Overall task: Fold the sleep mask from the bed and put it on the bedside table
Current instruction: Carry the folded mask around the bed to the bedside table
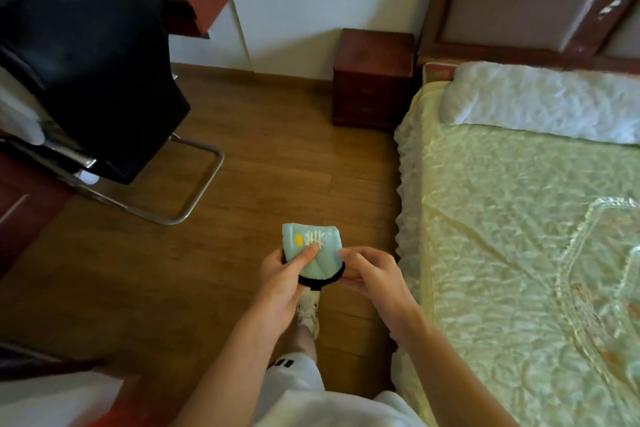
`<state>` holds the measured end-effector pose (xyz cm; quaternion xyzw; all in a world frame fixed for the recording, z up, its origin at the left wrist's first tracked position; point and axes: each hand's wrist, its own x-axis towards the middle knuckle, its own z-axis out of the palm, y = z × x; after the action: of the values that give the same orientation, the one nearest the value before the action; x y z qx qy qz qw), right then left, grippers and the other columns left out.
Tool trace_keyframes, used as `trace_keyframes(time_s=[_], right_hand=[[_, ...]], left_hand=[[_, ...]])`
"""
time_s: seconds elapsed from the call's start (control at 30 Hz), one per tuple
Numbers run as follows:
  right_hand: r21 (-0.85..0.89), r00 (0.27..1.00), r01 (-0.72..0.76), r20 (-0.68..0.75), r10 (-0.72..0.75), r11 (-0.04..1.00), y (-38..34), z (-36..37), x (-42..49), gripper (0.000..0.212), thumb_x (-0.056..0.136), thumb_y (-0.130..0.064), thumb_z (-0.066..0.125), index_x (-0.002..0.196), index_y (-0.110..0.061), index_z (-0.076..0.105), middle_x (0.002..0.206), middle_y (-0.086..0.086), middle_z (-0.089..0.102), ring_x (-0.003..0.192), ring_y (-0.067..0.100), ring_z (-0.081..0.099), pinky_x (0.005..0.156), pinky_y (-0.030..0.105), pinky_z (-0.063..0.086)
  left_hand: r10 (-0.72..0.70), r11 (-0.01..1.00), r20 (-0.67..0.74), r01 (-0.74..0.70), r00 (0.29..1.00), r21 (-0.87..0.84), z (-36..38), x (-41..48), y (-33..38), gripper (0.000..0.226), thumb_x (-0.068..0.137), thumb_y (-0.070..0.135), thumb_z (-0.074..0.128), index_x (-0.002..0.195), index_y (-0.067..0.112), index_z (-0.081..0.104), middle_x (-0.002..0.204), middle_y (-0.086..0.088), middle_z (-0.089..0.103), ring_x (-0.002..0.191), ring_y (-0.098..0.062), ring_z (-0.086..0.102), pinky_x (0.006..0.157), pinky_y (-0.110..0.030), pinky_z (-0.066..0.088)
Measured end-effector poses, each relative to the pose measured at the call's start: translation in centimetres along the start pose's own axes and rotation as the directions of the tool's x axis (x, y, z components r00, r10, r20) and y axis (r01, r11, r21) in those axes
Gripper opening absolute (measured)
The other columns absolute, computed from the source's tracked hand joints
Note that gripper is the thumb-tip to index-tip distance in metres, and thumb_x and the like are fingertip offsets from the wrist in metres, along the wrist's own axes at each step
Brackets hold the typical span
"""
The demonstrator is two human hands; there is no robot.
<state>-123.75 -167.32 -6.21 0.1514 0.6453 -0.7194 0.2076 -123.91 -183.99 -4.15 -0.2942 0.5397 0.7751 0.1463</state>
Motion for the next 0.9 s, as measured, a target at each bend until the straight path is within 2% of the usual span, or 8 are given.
trace_keyframes(time_s=[0.2, 0.4, 0.53, 0.6, 0.73, 0.83, 0.9], right_hand=[[0.005, 0.997, 0.024, -0.076, -0.024, 1.0, -5.7, -0.1, 10.0, 0.044, 0.079, -0.047, 0.069, 0.107, -0.014, 0.078, 0.098, 0.008, 0.083, 0.096, 0.022, 0.079, 0.088, 0.039, 0.062], [-0.021, 0.981, 0.051, -0.185, -0.054, 0.998, -12.5, 0.8, 19.5, 0.046, 0.074, -0.052, 0.069, 0.102, -0.016, 0.079, 0.092, 0.005, 0.083, 0.09, 0.02, 0.079, 0.075, 0.029, 0.062], [-0.023, 0.969, 0.056, -0.241, -0.06, 0.998, -15.3, 0.4, 24.0, 0.052, 0.071, -0.057, 0.07, 0.103, -0.017, 0.079, 0.09, 0.003, 0.082, 0.086, 0.015, 0.078, 0.069, 0.022, 0.059], [-0.014, 0.962, 0.05, -0.266, -0.052, 0.999, -16.3, -0.1, 26.1, 0.048, 0.074, -0.054, 0.07, 0.103, -0.017, 0.079, 0.091, 0.005, 0.082, 0.089, 0.02, 0.078, 0.071, 0.024, 0.06], [0.013, 0.96, 0.051, -0.277, -0.046, 0.999, -18.5, -1.5, 30.2, 0.044, 0.078, -0.048, 0.072, 0.103, -0.012, 0.079, 0.093, 0.013, 0.082, 0.094, 0.03, 0.078, 0.086, 0.045, 0.064], [0.004, 0.959, 0.055, -0.277, -0.052, 0.998, -20.0, -2.8, 33.3, 0.048, 0.076, -0.055, 0.072, 0.101, -0.015, 0.08, 0.094, 0.011, 0.082, 0.094, 0.027, 0.078, 0.086, 0.042, 0.063], [0.002, 0.96, 0.058, -0.275, -0.055, 0.998, -21.0, -3.7, 35.6, 0.05, 0.075, -0.057, 0.071, 0.1, -0.015, 0.08, 0.094, 0.011, 0.082, 0.095, 0.027, 0.078, 0.085, 0.041, 0.063]], left_hand=[[-0.029, 0.999, 0.063, 0.027, 0.998, 0.038, 2.8, 10.2, 6.6, 0.024, 0.081, 0.015, 0.077, 0.104, 0.012, 0.071, 0.09, -0.006, 0.08, 0.084, -0.02, 0.076, 0.062, -0.03, 0.06], [-0.037, 0.998, 0.114, 0.03, 0.993, 0.059, 6.0, 20.3, 14.4, 0.024, 0.081, 0.015, 0.077, 0.105, 0.014, 0.071, 0.091, -0.004, 0.08, 0.089, -0.021, 0.075, 0.07, -0.035, 0.06], [-0.045, 0.995, 0.149, 0.031, 0.988, 0.1, 8.6, 25.3, 18.0, 0.026, 0.079, 0.017, 0.078, 0.104, 0.015, 0.07, 0.092, -0.004, 0.08, 0.085, -0.02, 0.076, 0.068, -0.035, 0.061], [-0.063, 0.992, 0.158, 0.044, 0.986, 0.12, 9.8, 27.3, 19.2, 0.028, 0.078, 0.018, 0.079, 0.105, 0.015, 0.07, 0.096, -0.006, 0.079, 0.088, -0.022, 0.075, 0.071, -0.037, 0.061], [-0.099, 0.991, 0.15, 0.083, 0.984, 0.108, 12.2, 31.3, 21.3, 0.026, 0.079, 0.017, 0.079, 0.103, 0.015, 0.07, 0.097, -0.008, 0.079, 0.093, -0.025, 0.074, 0.075, -0.04, 0.06], [-0.116, 0.99, 0.132, 0.103, 0.984, 0.1, 14.1, 34.2, 22.6, 0.022, 0.08, 0.016, 0.077, 0.101, 0.015, 0.07, 0.093, -0.006, 0.079, 0.093, -0.025, 0.072, 0.072, -0.037, 0.059], [-0.123, 0.988, 0.118, 0.111, 0.985, 0.103, 15.4, 36.1, 23.5, 0.026, 0.081, 0.017, 0.077, 0.105, 0.015, 0.068, 0.1, -0.008, 0.077, 0.098, -0.026, 0.071, 0.073, -0.037, 0.059]])
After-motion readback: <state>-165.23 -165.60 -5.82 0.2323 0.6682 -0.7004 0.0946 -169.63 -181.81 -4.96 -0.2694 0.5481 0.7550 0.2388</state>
